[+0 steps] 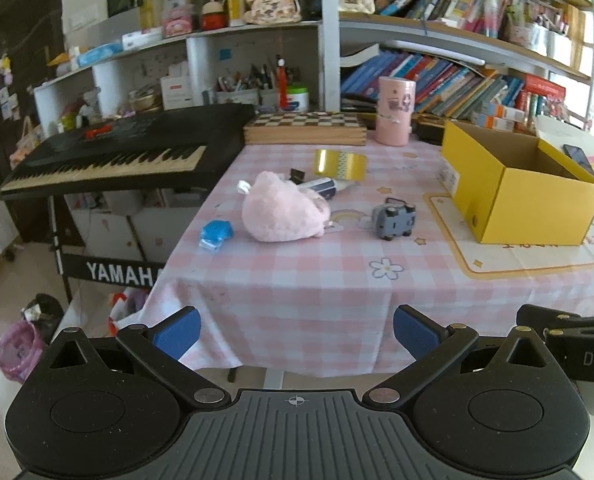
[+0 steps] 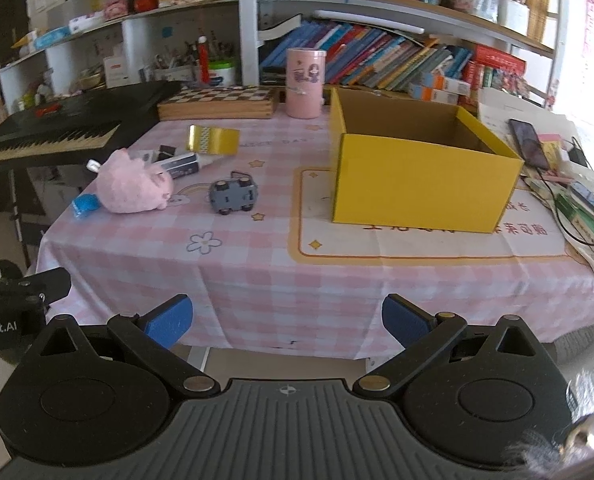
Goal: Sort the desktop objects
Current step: 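Move both tools toward the toys on the table, then grasp the blue block with the left tool while the right tool grasps the grey toy truck, then carry the blue block and grey truck toward the yellow box with both tools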
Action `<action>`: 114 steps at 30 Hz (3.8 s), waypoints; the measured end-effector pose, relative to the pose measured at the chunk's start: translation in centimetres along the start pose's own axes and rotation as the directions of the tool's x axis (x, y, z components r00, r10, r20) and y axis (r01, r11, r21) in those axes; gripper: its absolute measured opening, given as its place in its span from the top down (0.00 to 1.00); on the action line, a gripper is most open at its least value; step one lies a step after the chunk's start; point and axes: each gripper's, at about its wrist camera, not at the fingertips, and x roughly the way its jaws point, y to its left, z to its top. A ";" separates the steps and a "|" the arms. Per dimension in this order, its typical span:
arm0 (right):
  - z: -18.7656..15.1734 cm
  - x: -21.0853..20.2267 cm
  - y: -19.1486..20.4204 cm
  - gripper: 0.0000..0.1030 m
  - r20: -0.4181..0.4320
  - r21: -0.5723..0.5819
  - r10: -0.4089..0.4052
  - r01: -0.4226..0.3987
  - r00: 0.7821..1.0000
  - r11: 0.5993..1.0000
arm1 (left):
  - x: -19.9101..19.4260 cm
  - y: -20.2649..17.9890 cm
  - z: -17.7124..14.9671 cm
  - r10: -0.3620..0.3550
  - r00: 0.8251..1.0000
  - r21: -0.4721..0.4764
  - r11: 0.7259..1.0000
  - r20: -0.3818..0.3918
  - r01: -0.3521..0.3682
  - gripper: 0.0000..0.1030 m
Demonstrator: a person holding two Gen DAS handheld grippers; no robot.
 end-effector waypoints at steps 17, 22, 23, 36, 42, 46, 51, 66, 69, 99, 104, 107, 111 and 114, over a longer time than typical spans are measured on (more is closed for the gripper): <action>1.2 2.4 2.1 0.11 -0.014 -0.080 0.084 -0.085 0.996 0.993 | 1.6 1.1 0.5 0.024 1.000 -0.024 0.999 -0.011 -0.025 0.01; 2.3 4.4 2.8 0.13 -0.026 -0.091 0.115 -0.117 0.993 0.989 | 3.1 2.1 1.2 0.059 0.998 -0.041 0.997 -0.031 -0.060 0.01; 2.7 4.9 3.0 0.14 -0.027 -0.093 0.120 -0.122 0.992 0.988 | 3.3 2.4 1.3 0.069 0.997 -0.049 0.996 -0.030 -0.070 0.01; 6.9 11.9 4.2 0.15 -0.074 -0.117 0.147 -0.155 0.986 0.981 | 9.3 4.4 4.1 0.109 0.990 -0.086 0.989 -0.091 -0.117 0.10; 9.0 15.5 4.4 0.15 -0.101 -0.118 0.145 -0.156 0.984 0.981 | 13.5 5.7 5.6 0.168 0.977 -0.085 0.980 -0.129 -0.179 0.19; 9.9 17.7 4.4 0.15 -0.127 -0.121 0.143 -0.158 0.982 0.980 | 16.2 6.5 6.1 0.191 0.967 -0.084 0.975 -0.171 -0.208 0.34; 10.7 20.0 4.4 0.15 -0.153 -0.129 0.136 -0.156 0.979 0.979 | 18.9 7.3 6.7 0.202 0.958 -0.094 0.970 -0.204 -0.224 0.36; 11.8 24.5 4.6 0.40 -0.230 -0.132 0.132 -0.165 0.964 0.977 | 22.4 6.9 7.9 0.184 0.957 -0.073 0.976 -0.224 -0.205 0.62; 11.9 24.5 4.7 0.40 -0.229 -0.139 0.132 -0.167 0.964 0.976 | 22.3 6.6 7.9 0.203 0.952 -0.064 0.973 -0.227 -0.223 0.66; 8.8 8.7 2.1 0.40 -0.044 -0.027 0.163 -0.164 0.986 0.986 | 5.8 2.4 6.6 -0.117 0.993 -0.012 0.993 -0.009 0.117 0.68; 6.3 5.6 1.9 0.40 -0.035 -0.008 0.153 -0.154 0.988 0.988 | 2.8 1.8 4.3 -0.146 0.989 0.014 0.989 -0.002 0.146 0.68; 4.9 3.9 1.7 0.40 -0.037 0.003 0.140 -0.140 0.990 0.990 | 1.4 1.6 3.3 -0.165 0.986 0.017 0.986 0.011 0.165 0.68; 2.9 1.8 1.0 0.40 -0.044 0.022 0.103 -0.103 0.994 0.994 | 0.0 0.7 2.1 -0.211 0.977 0.038 0.977 0.014 0.211 0.68; 1.6 0.4 0.2 0.40 -0.054 0.050 0.073 -0.070 0.996 0.996 | -0.9 -0.1 1.5 -0.251 0.968 0.066 0.966 0.015 0.250 0.68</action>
